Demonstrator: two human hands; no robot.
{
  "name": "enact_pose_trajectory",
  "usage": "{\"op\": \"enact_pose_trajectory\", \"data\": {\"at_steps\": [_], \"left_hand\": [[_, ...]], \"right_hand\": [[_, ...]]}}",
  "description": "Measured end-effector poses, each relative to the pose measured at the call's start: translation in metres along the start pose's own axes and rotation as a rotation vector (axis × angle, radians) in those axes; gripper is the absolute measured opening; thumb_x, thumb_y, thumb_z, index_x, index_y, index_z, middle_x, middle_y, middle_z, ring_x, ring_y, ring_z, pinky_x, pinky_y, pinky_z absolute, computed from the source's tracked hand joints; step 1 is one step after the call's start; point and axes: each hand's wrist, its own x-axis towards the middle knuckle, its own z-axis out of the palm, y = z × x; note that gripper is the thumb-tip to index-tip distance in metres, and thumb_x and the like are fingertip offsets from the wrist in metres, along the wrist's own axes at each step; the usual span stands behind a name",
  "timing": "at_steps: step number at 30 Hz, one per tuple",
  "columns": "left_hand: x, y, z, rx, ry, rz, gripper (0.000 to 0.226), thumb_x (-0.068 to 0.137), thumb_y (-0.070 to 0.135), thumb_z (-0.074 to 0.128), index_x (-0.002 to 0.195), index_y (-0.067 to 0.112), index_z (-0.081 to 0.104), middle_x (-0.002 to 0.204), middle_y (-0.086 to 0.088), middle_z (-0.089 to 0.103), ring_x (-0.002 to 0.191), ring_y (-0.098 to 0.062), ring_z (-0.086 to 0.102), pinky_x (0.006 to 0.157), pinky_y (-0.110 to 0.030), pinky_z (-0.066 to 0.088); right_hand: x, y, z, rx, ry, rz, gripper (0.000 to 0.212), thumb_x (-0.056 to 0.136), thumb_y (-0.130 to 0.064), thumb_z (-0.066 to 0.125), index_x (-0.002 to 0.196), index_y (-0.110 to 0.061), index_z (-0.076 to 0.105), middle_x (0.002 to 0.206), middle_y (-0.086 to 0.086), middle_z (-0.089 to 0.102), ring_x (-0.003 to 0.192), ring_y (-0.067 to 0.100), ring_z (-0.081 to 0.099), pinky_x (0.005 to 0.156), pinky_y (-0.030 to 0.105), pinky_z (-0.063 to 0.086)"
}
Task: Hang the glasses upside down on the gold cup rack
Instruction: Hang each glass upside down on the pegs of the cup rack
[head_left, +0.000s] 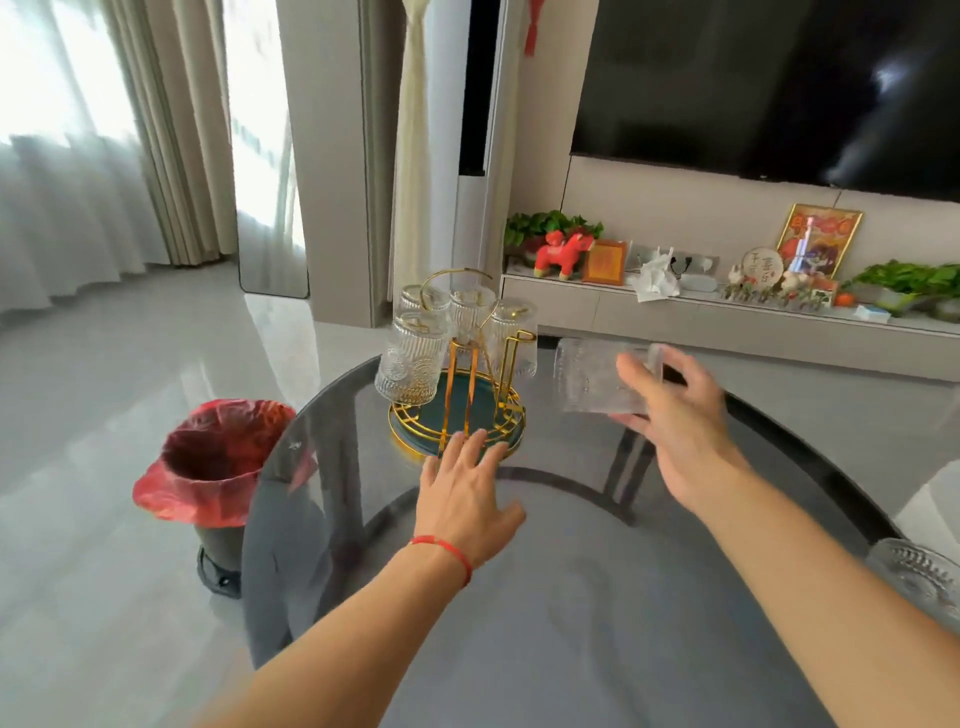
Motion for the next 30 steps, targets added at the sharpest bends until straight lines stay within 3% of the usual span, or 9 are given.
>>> {"op": "enact_pose_trajectory", "data": {"at_steps": [4, 7, 13, 18, 23, 25, 30], "left_hand": [[0.003, 0.003, 0.013, 0.046, -0.018, -0.022, 0.088, 0.088, 0.042, 0.062, 0.161, 0.029, 0.015, 0.171, -0.003, 0.018, 0.158, -0.027, 0.006, 0.125, -0.058, 0.013], [0.006, 0.007, 0.013, 0.083, -0.01, -0.05, 0.092, 0.088, 0.046, 0.059, 0.163, 0.025, 0.01, 0.17, -0.007, 0.017, 0.158, -0.03, 0.004, 0.125, -0.06, 0.011], [0.005, 0.006, 0.009, 0.107, -0.101, -0.079, 0.094, 0.093, 0.045, 0.053, 0.163, 0.016, -0.001, 0.173, -0.006, 0.003, 0.159, -0.028, -0.007, 0.124, -0.064, 0.008], [0.005, 0.002, 0.008, 0.109, -0.103, -0.058, 0.092, 0.094, 0.046, 0.052, 0.163, 0.015, 0.0, 0.174, -0.006, 0.003, 0.159, -0.028, -0.005, 0.124, -0.064, 0.01], [0.004, -0.005, 0.007, 0.09, -0.14, -0.044, 0.091, 0.096, 0.048, 0.049, 0.164, 0.018, -0.004, 0.174, -0.004, -0.005, 0.159, -0.026, -0.011, 0.125, -0.064, 0.007], [0.004, -0.006, 0.008, 0.089, -0.148, -0.043, 0.09, 0.097, 0.047, 0.049, 0.164, 0.018, -0.004, 0.174, -0.003, -0.006, 0.159, -0.026, -0.011, 0.125, -0.064, 0.007], [0.005, -0.006, 0.008, 0.106, -0.154, -0.041, 0.09, 0.097, 0.049, 0.048, 0.164, 0.017, -0.003, 0.174, -0.004, -0.007, 0.159, -0.026, -0.012, 0.125, -0.063, 0.009]], "right_hand": [[0.029, -0.025, 0.033, -0.297, 0.042, -0.187, 0.076, 0.077, -0.042, 0.086, 0.145, -0.03, 0.055, 0.146, 0.001, 0.057, 0.127, 0.012, 0.055, 0.106, 0.04, 0.051], [0.042, -0.028, 0.056, -0.355, 0.034, -0.257, 0.083, 0.075, -0.04, 0.087, 0.15, -0.027, 0.052, 0.151, -0.001, 0.053, 0.13, 0.012, 0.05, 0.104, 0.031, 0.045], [0.051, -0.017, 0.09, -0.482, 0.02, -0.348, 0.086, 0.071, -0.034, 0.089, 0.148, -0.026, 0.052, 0.15, 0.004, 0.055, 0.137, 0.02, 0.051, 0.111, 0.043, 0.047], [0.051, -0.005, 0.108, -0.672, -0.072, -0.442, 0.078, 0.071, -0.031, 0.09, 0.141, -0.023, 0.056, 0.145, 0.003, 0.059, 0.134, 0.02, 0.053, 0.104, 0.029, 0.042], [0.047, 0.01, 0.117, -0.881, -0.164, -0.511, 0.07, 0.077, -0.032, 0.086, 0.14, -0.02, 0.058, 0.141, 0.008, 0.061, 0.132, 0.027, 0.053, 0.104, 0.033, 0.04], [0.046, 0.014, 0.117, -0.925, -0.181, -0.521, 0.067, 0.08, -0.03, 0.084, 0.14, -0.017, 0.058, 0.142, 0.009, 0.06, 0.134, 0.028, 0.052, 0.107, 0.035, 0.04], [0.049, 0.02, 0.115, -0.961, -0.2, -0.523, 0.06, 0.082, -0.032, 0.081, 0.137, -0.017, 0.062, 0.144, 0.01, 0.045, 0.131, 0.027, 0.051, 0.101, 0.024, 0.033]]}}
